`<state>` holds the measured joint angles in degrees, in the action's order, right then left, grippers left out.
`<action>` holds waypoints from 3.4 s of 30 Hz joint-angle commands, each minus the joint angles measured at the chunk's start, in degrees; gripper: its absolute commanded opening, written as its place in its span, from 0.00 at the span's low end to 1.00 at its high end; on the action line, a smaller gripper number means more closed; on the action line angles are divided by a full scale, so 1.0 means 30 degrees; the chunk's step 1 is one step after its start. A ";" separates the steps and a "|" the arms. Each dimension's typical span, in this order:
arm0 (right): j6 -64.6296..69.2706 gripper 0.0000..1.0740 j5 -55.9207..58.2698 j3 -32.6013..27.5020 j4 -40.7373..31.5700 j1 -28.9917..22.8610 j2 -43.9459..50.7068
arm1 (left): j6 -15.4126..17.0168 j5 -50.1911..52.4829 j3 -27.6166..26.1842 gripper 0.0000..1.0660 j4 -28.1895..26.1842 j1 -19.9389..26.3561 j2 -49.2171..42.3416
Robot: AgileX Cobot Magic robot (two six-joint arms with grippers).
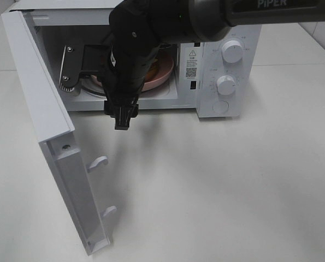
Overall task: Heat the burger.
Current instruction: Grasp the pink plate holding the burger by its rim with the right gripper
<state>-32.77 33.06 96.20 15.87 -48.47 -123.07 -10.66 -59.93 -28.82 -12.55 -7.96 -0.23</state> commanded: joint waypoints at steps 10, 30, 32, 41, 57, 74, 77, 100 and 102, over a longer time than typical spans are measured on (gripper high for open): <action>0.2101 0.61 -0.0898 0.0229 0.2655 0.0688 -0.0688 | -0.0038 0.0153 0.0057 0.00 -0.0153 0.0000 -0.0363; 0.2559 0.61 -0.2426 0.0229 0.4259 0.1356 -0.1853 | -0.0038 0.0153 0.0057 0.00 -0.0153 0.0000 -0.0363; 0.2559 0.61 -0.2578 0.0229 0.4297 0.1356 -0.1853 | -0.0038 0.0153 0.0057 0.00 -0.0153 0.0000 -0.0363; 0.2559 0.61 -0.2655 0.0229 0.4316 0.1356 -0.1853 | -0.0038 0.0153 0.0057 0.00 -0.0153 0.0000 -0.0363; 0.2502 0.61 -0.3037 0.0229 0.4736 0.1566 -0.2387 | -0.0038 0.0153 0.0057 0.00 -0.0153 0.0000 -0.0363; 0.3094 0.61 -0.4125 0.1356 0.5004 0.2101 -0.3591 | 0.0000 0.0153 0.0057 0.00 -0.0134 0.0000 -0.0344; 0.3170 0.60 -0.4163 0.1356 0.5004 0.2311 -0.3648 | 0.0000 0.0153 0.0057 0.00 -0.0134 0.0000 -0.0344; 0.3209 0.35 -0.4641 0.1356 0.4698 0.2464 -0.3705 | 0.0000 0.0153 0.0057 0.00 -0.0134 0.0000 -0.0344; 0.3209 0.32 -0.4641 0.1356 0.4698 0.2464 -0.3705 | 0.0000 0.0153 0.0057 0.00 -0.0134 0.0000 -0.0344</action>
<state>-23.95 19.37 100.04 30.14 -41.37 -134.13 -10.66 -59.93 -28.82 -12.72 -7.96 -0.23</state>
